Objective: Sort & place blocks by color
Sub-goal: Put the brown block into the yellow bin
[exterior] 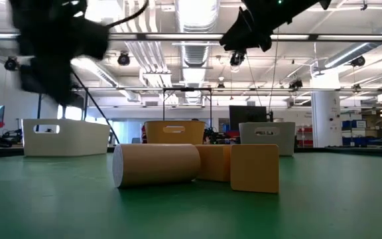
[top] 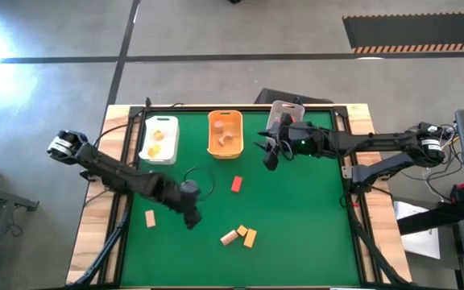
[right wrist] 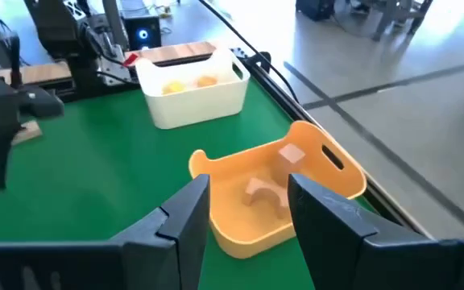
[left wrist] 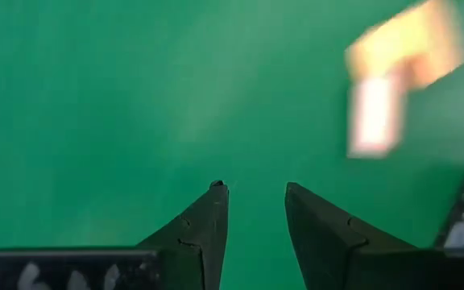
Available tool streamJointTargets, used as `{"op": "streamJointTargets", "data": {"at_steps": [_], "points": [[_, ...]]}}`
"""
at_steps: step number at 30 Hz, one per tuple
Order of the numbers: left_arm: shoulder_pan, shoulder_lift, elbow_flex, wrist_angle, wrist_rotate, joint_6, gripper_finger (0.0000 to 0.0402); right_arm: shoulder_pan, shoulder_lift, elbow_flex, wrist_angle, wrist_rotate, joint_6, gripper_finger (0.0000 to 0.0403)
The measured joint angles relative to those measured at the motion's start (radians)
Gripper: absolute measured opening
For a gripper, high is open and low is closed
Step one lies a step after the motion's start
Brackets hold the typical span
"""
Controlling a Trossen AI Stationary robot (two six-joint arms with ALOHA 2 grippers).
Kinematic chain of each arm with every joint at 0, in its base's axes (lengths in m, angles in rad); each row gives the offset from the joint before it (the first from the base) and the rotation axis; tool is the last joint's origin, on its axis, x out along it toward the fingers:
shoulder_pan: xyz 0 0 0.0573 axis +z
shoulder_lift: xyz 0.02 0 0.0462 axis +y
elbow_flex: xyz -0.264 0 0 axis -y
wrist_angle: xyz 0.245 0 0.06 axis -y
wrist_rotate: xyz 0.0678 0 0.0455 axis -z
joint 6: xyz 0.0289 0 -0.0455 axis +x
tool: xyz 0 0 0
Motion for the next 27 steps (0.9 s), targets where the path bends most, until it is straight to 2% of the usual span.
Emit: {"op": "streamJointTargets", "data": {"at_steps": [6,9,13,18,24,27], "points": [[-0.162,0.0,0.0,-0.386,0.164,-0.502,0.0109,0.0,-0.001,-0.013,-0.003,0.0,-0.017,0.015],[-0.215,0.0,0.0,-0.485,0.265,-0.644,0.0109,0.0,0.003,-0.021,-0.006,0.0,-0.018,0.0145],[-0.256,0.0,-0.004,-0.491,0.268,-0.678,0.0109,0.0,0.003,-0.025,-0.007,0.0,-0.028,0.0138],[-0.254,-0.002,-0.042,-0.49,0.158,-0.729,0.0109,0.0,0.003,-0.025,-0.006,0.0,-0.052,0.013],[-0.256,-0.002,-0.106,-0.482,0.17,-0.729,0.0112,0.0,0.003,-0.025,-0.007,-0.001,-0.068,0.0123],[-0.256,-0.002,-0.129,-0.482,0.189,-0.729,0.0131,0.0,0.003,-0.025,-0.009,-0.001,-0.078,0.0123]]}}
